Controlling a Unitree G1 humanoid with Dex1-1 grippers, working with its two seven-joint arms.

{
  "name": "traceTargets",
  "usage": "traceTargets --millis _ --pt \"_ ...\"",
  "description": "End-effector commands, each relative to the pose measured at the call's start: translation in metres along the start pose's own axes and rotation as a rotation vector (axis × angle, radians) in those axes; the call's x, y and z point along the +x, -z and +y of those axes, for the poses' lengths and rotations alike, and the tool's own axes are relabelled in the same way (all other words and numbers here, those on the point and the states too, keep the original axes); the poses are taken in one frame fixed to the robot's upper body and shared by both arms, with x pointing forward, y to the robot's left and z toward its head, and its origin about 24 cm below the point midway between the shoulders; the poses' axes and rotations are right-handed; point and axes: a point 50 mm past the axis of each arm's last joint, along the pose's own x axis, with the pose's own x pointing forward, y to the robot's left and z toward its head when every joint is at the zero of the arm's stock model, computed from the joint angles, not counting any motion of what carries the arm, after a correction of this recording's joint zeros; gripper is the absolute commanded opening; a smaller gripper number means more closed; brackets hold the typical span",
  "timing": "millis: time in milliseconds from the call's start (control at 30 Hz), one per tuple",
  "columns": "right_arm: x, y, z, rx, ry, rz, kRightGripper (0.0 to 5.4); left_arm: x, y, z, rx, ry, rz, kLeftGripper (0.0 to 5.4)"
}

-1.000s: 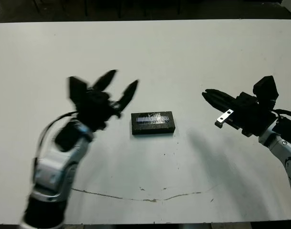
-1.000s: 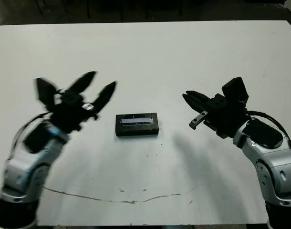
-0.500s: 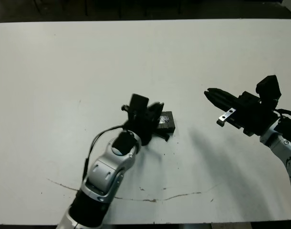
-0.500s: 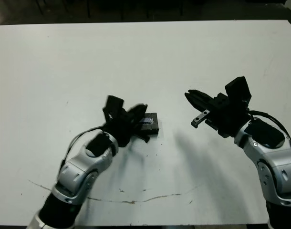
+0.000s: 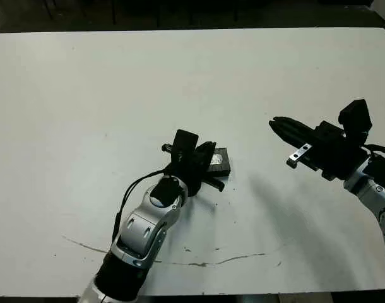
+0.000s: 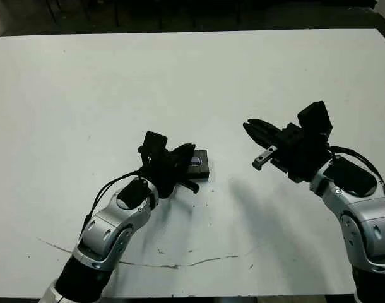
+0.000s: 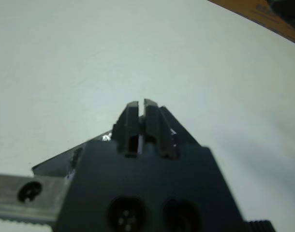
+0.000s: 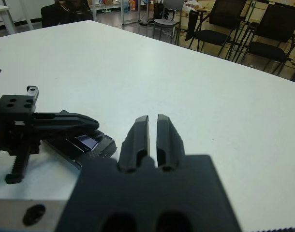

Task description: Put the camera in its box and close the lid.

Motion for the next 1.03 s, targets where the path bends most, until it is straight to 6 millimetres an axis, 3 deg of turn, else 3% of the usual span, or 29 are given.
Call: traceTargets --millis 33,167,267,433,533,700,833,1033 --pt "-0.002 0.006 0.002 0.017 0.011 0.023 0.00 -0.022 0.026 0.015 -0.056 -0.038 0.104 0.02" --pt "-0.002 0.006 0.002 0.031 0.032 -0.002 0.00 -0.042 -0.007 0.030 0.041 -0.059 -0.187 0.02" --pt "-0.001 0.006 0.004 0.038 0.064 -0.013 0.00 -0.055 -0.029 0.055 0.183 -0.191 -0.371 0.02" --pt "0.004 0.010 0.009 0.031 0.116 -0.024 0.00 -0.073 -0.049 0.103 0.249 -0.391 -0.539 0.02" --pt "0.007 0.012 0.013 0.032 0.158 -0.053 0.00 -0.088 -0.046 0.121 0.259 -0.488 -0.585 0.02" --pt "0.011 0.015 0.027 0.000 0.279 -0.165 0.00 -0.099 -0.022 0.134 0.232 -0.566 -0.570 0.02" --pt "0.015 0.024 0.040 -0.060 0.384 -0.222 0.00 -0.101 -0.005 0.133 0.199 -0.600 -0.550 0.02" --pt "0.020 0.034 0.051 -0.072 0.438 -0.247 0.00 -0.100 0.000 0.127 0.160 -0.608 -0.542 0.02"
